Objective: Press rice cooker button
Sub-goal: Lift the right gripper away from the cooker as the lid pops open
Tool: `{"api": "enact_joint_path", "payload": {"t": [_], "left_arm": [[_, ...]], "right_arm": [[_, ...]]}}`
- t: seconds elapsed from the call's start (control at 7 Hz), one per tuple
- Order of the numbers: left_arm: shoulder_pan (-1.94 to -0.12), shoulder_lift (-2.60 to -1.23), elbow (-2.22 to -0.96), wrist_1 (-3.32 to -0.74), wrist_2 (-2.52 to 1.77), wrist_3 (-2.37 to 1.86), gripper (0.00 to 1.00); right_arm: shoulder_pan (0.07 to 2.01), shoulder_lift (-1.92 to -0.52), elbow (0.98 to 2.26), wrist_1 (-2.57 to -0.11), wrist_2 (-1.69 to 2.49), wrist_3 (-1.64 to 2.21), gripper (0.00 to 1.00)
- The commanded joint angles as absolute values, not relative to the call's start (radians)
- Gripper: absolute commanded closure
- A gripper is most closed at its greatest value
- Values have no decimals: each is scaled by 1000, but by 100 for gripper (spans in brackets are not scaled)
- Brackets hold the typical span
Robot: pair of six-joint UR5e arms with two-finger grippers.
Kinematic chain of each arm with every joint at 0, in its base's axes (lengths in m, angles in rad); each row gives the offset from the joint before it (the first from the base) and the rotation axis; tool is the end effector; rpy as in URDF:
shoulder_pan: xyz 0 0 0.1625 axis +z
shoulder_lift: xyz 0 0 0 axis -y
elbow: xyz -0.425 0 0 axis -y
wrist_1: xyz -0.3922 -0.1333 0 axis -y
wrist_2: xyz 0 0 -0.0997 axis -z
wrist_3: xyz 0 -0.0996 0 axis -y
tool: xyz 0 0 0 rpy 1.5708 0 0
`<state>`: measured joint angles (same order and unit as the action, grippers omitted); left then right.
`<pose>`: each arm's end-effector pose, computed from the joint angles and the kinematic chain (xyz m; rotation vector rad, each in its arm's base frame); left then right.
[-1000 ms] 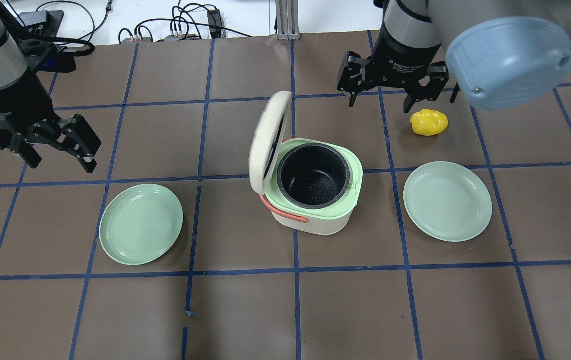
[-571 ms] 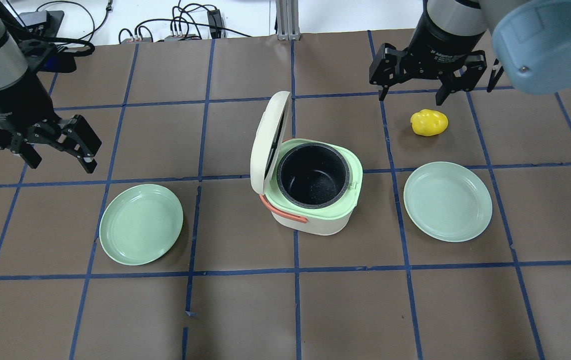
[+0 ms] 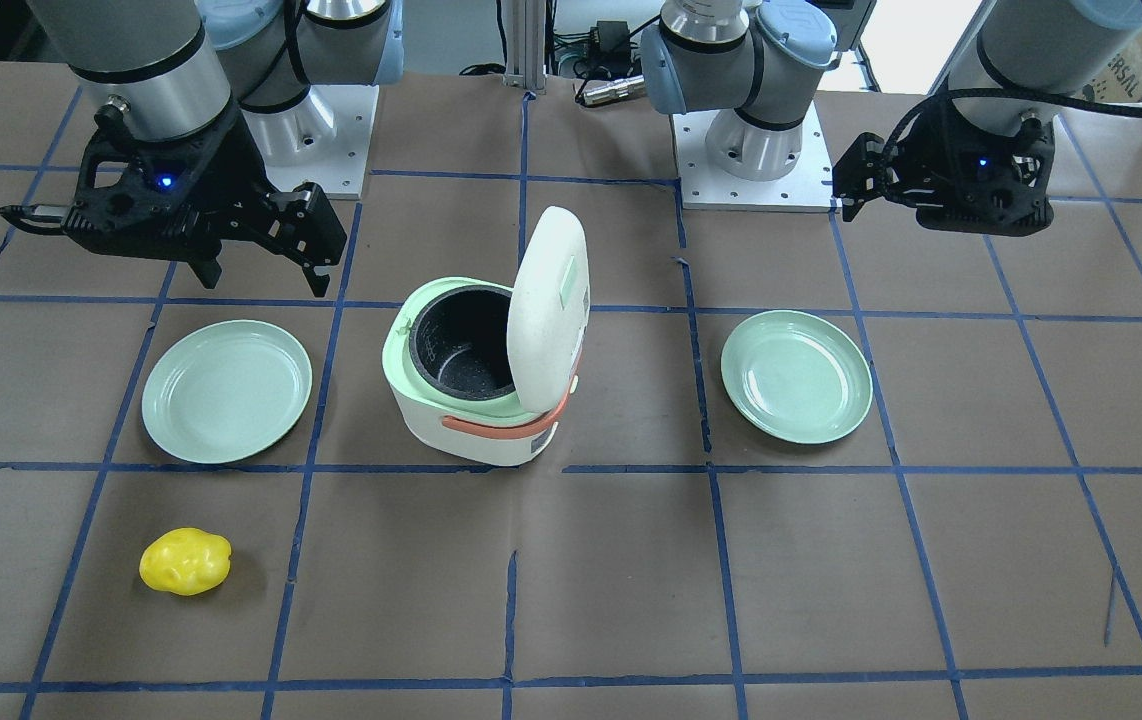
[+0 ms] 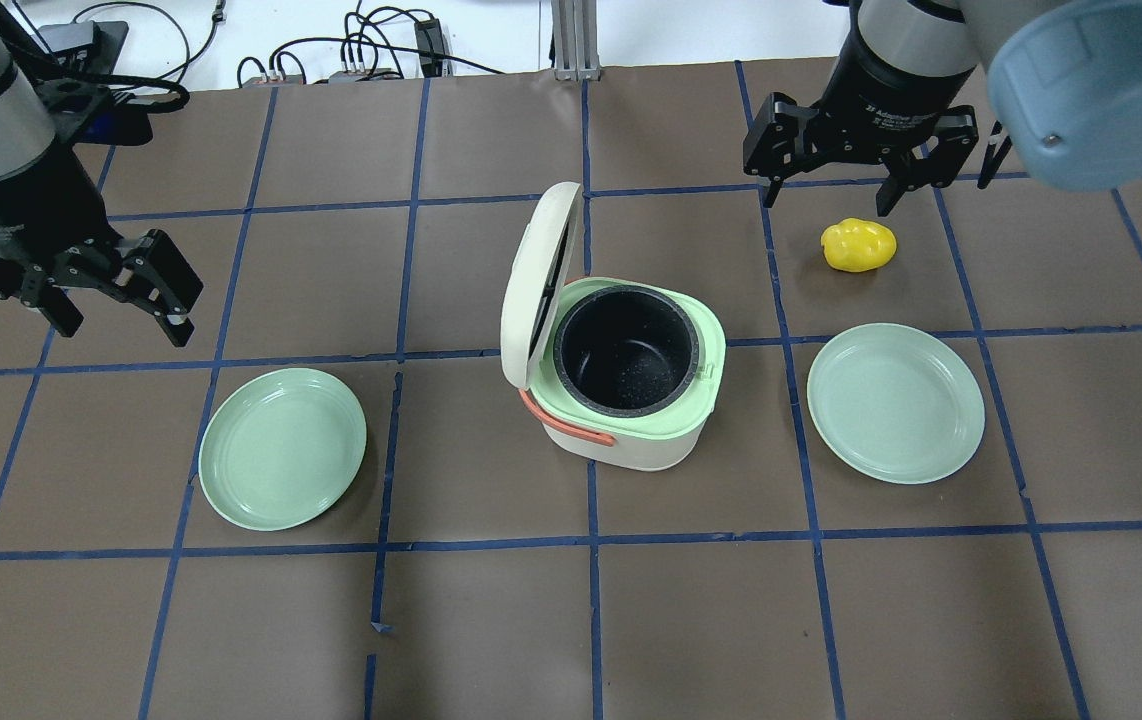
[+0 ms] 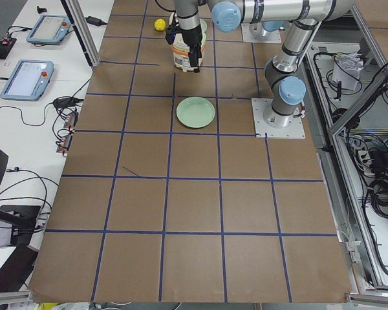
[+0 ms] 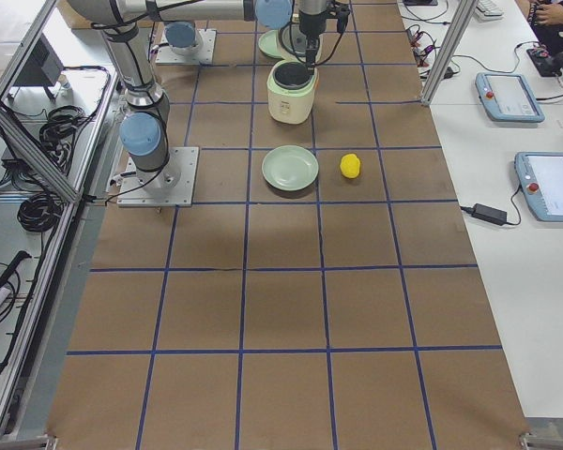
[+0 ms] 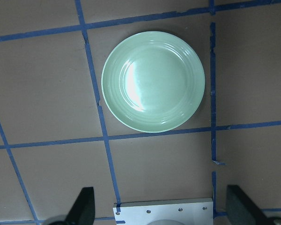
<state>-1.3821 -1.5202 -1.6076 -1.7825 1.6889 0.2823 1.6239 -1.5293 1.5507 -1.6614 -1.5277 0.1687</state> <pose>-0.0352 -0.4638 0.4758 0.1608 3.0506 0.3370 0.1648 -0.5081 0.4864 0.1762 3.0845 -0.0989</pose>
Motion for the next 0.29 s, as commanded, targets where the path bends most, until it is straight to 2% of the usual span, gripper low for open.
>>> {"api": "enact_joint_path", "payload": {"t": [0.0,0.14], "left_arm": [[-1382,-1520,-1608,-1782,1689,282,0],[-1382,-1520,-1608,-1782,1689,282,0]], "right_arm": [[1624,-1531,1555,-1655,-1520,170,0],[1624,-1535,1566,-1649,-1516,172,0]]}}
